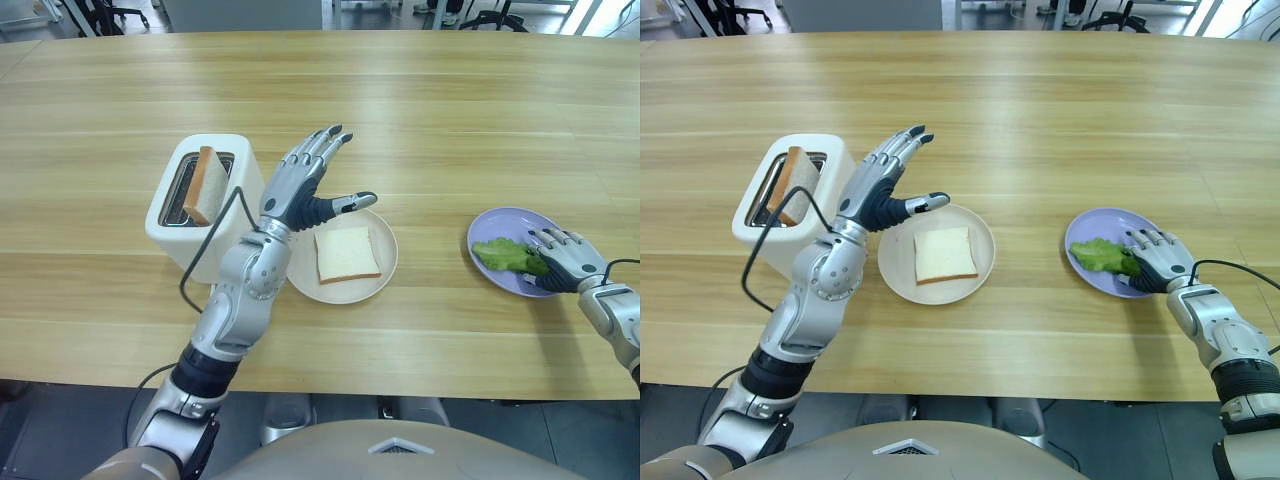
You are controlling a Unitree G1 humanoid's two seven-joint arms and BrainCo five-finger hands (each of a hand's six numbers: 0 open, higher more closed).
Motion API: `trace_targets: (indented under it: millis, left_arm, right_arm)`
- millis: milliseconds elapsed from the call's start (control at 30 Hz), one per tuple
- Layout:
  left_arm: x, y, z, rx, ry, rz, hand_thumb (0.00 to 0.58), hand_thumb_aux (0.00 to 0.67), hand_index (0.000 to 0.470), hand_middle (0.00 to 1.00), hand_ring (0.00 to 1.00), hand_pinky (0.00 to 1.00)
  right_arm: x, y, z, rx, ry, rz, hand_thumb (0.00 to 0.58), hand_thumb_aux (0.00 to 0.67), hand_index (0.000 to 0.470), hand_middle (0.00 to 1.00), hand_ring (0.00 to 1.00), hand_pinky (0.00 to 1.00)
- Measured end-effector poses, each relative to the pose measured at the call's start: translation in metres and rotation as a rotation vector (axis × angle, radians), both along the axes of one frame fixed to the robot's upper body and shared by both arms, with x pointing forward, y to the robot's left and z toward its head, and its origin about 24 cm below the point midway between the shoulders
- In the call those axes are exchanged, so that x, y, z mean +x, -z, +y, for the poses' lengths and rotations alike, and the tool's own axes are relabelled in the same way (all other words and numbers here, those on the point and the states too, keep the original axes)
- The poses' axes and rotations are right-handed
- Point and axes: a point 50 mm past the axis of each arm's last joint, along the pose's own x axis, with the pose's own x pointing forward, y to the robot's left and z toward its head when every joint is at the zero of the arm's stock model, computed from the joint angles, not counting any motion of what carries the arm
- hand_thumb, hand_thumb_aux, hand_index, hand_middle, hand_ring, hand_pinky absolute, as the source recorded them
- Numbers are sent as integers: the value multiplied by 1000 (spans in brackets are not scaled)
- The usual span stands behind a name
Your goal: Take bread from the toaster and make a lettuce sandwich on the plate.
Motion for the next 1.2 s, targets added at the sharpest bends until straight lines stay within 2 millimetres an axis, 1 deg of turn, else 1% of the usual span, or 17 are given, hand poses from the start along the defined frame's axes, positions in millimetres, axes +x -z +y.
trace_targets:
  millis: [100, 167, 267, 367, 500, 567, 733, 833, 900, 1000, 1067, 1200]
  left_arm:
    - [-10, -4, 2, -6, 3, -17, 0, 0, 0, 0, 0, 0]
    - [-15, -3, 6, 2, -15, -16, 0, 0, 0, 0, 0, 0]
    - [-22, 1, 16, 8, -54, 3, 0, 0, 0, 0, 0, 0]
    - [-33, 2, 32, 24, -123, -5, 0, 0, 0, 0, 0, 0]
    - [-55, 1, 69, 43, -297, -37, 0, 0, 0, 0, 0, 0]
    - [-66, 2, 95, 66, -424, -57, 0, 0, 0, 0, 0, 0]
    - [-87, 5, 147, 97, -672, -89, 0, 0, 0, 0, 0, 0]
    - [-95, 7, 170, 118, -785, -99, 0, 0, 0, 0, 0, 0]
    - [-95, 12, 179, 133, -827, -82, 0, 0, 0, 0, 0, 0]
    - [-86, 19, 185, 171, -852, -47, 0, 0, 0, 0, 0, 0]
    - [-72, 22, 183, 187, -835, -28, 0, 0, 0, 0, 0, 0]
    - [-47, 25, 172, 200, -789, -4, 0, 0, 0, 0, 0, 0]
  right_arm:
    - [2, -4, 4, 22, -23, -31, 580, 670, 460, 0, 0, 0]
    - [2, -8, 7, 47, -44, -54, 580, 670, 460, 0, 0, 0]
    - [1, -11, 11, 84, -67, -81, 580, 670, 460, 0, 0, 0]
    - [3, -20, 20, 128, -117, -141, 580, 670, 460, 0, 0, 0]
    - [8, -44, 39, 196, -203, -264, 580, 670, 460, 0, 0, 0]
    - [11, -54, 49, 236, -239, -318, 580, 670, 460, 0, 0, 0]
    - [20, -64, 77, 355, -296, -396, 580, 670, 460, 0, 0, 0]
    - [27, -70, 95, 420, -325, -422, 580, 670, 460, 0, 0, 0]
    - [33, -71, 109, 478, -346, -427, 580, 670, 460, 0, 0, 0]
    - [35, -68, 129, 539, -382, -413, 580, 670, 460, 0, 0, 0]
    - [37, -65, 148, 589, -417, -393, 580, 670, 460, 0, 0, 0]
    - [36, -55, 185, 673, -495, -338, 580, 670, 460, 0, 0, 0]
